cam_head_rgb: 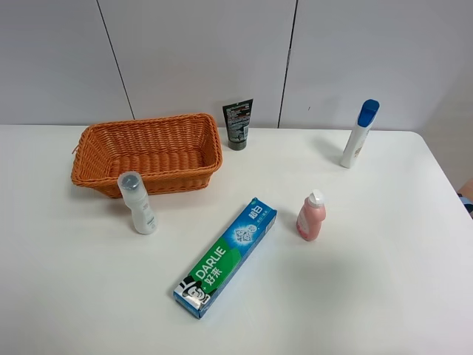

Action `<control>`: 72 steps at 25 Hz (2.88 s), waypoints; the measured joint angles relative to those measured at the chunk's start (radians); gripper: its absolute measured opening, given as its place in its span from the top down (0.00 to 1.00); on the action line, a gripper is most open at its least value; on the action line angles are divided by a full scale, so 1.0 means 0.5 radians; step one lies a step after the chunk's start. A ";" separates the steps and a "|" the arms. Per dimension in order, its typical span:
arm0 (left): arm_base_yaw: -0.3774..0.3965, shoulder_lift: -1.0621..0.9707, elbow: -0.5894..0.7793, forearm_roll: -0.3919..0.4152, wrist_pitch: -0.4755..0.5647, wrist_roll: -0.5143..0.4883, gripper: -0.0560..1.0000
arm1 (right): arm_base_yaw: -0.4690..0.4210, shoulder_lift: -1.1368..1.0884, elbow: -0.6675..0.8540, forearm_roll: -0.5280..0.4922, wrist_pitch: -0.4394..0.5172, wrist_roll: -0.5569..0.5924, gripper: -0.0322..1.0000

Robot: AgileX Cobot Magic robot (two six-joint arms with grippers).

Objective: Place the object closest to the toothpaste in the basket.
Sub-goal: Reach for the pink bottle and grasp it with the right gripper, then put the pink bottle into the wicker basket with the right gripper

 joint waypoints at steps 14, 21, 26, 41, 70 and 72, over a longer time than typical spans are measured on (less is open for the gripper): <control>0.000 0.000 0.000 0.000 0.000 0.000 0.01 | 0.465 1.670 -0.153 0.220 -0.526 -0.367 0.22; 0.000 0.000 0.000 0.000 0.000 0.000 0.01 | 0.600 2.223 -0.399 0.226 -0.644 -0.291 0.22; 0.000 0.000 0.000 0.000 0.000 0.000 0.01 | 0.665 2.447 -0.510 0.238 -0.660 -0.237 0.22; 0.000 0.000 0.000 0.000 0.000 0.000 0.01 | 0.674 2.562 -0.522 0.242 -0.765 -0.129 0.22; 0.000 0.000 0.000 0.000 0.000 0.000 0.01 | 0.674 2.761 -0.523 0.257 -0.802 -0.072 0.65; 0.000 0.000 0.000 0.000 0.000 0.000 0.01 | 0.674 2.761 -0.546 0.223 -0.794 -0.074 0.64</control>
